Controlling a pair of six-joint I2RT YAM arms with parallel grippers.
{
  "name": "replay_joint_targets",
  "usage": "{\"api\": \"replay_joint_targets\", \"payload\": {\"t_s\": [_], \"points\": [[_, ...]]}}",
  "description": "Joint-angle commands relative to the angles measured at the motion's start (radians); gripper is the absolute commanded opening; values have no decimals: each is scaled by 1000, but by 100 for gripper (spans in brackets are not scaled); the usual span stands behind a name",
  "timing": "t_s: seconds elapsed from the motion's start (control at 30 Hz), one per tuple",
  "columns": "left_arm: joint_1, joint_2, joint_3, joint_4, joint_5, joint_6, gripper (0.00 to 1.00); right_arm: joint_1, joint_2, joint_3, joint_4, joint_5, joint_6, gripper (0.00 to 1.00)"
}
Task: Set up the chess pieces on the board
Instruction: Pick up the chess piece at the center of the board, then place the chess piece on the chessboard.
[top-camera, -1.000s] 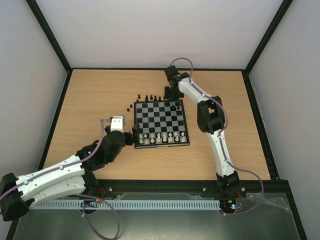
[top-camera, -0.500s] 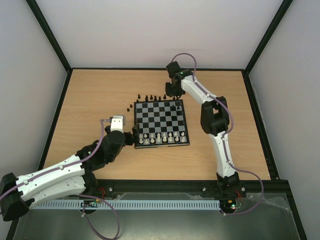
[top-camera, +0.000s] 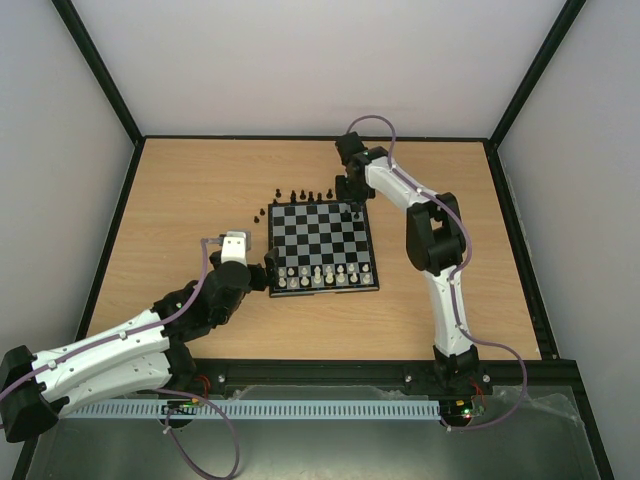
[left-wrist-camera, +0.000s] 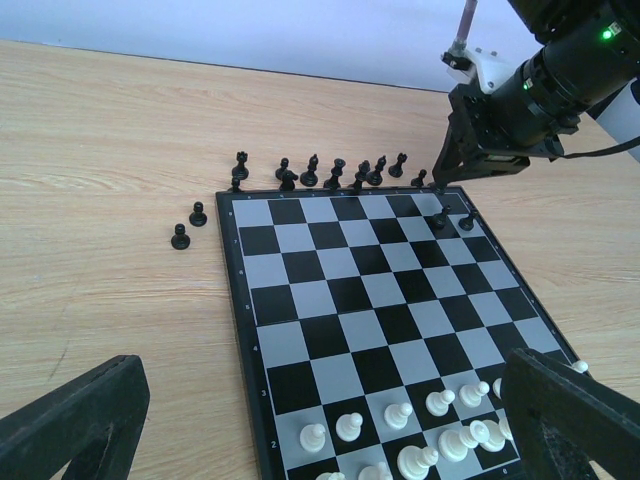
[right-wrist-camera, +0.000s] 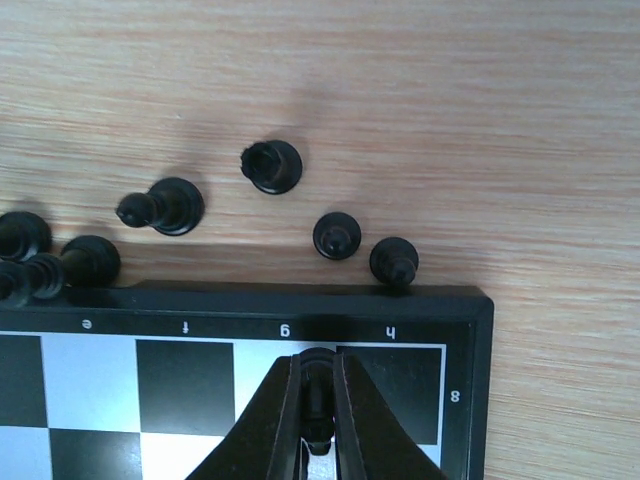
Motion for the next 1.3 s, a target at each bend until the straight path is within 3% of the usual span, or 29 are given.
{"api": "replay_joint_targets", "payload": {"t_s": [0.0,1.27], "points": [[8,-2,-14,4,-11,0,99,15,-38,-28,-4,11,3,8],[8,-11,-14,0,-13,-1,99,35,33,16,-23,24,7,10]]}}
